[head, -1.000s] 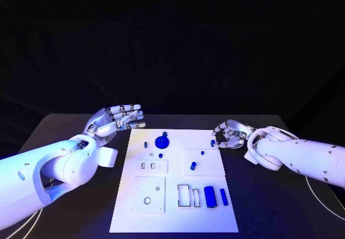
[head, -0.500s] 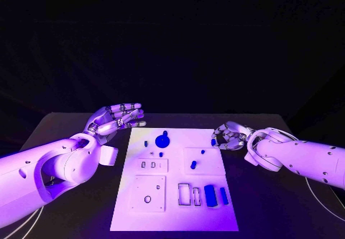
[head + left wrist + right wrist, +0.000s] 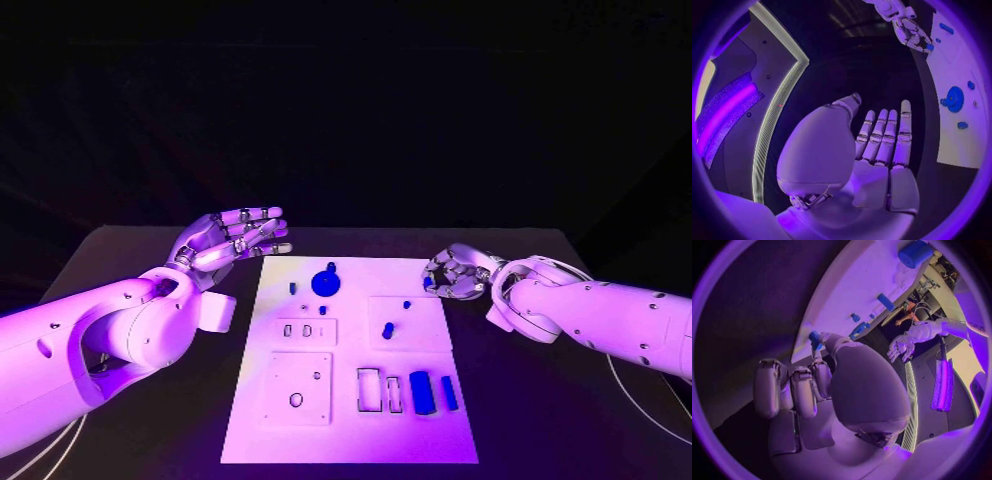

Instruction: Assemble the parts on the task board

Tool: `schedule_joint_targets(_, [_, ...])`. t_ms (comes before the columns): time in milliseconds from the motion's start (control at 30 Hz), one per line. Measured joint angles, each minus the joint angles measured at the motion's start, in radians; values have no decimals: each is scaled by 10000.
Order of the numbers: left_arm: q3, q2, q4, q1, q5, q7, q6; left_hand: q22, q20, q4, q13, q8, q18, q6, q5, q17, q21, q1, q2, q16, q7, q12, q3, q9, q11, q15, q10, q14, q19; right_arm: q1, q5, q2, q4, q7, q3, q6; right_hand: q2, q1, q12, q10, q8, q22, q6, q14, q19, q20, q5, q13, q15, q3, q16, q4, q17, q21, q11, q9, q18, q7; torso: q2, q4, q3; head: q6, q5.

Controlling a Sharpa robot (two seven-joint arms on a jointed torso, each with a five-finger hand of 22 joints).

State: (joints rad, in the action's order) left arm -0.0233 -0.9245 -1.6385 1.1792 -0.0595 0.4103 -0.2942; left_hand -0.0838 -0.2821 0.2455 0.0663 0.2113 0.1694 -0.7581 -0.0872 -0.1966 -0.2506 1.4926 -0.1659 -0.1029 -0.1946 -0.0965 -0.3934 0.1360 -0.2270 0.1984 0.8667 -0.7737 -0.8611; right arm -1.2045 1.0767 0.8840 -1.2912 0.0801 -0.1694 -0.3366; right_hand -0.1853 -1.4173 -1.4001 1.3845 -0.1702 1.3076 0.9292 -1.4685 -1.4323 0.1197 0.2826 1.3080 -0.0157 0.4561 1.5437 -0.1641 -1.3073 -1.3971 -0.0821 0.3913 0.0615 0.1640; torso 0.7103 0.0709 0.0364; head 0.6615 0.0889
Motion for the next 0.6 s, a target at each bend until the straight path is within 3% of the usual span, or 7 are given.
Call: schedule_joint_targets(600, [1, -12, 6, 0, 0, -7, 1, -1, 0, 0, 0, -3, 1, 0, 0, 2, 0, 0, 0, 0, 0, 1, 0, 0, 0, 0, 0, 0, 0, 28, 32, -76, 60, -53, 5, -70, 64, 66, -37, 74, -158, -2, 221, 2, -73, -72, -1, -2, 70, 415, 0, 142, -8, -26, 74, 21, 1, -78, -8, -4, 9, 28, -16])
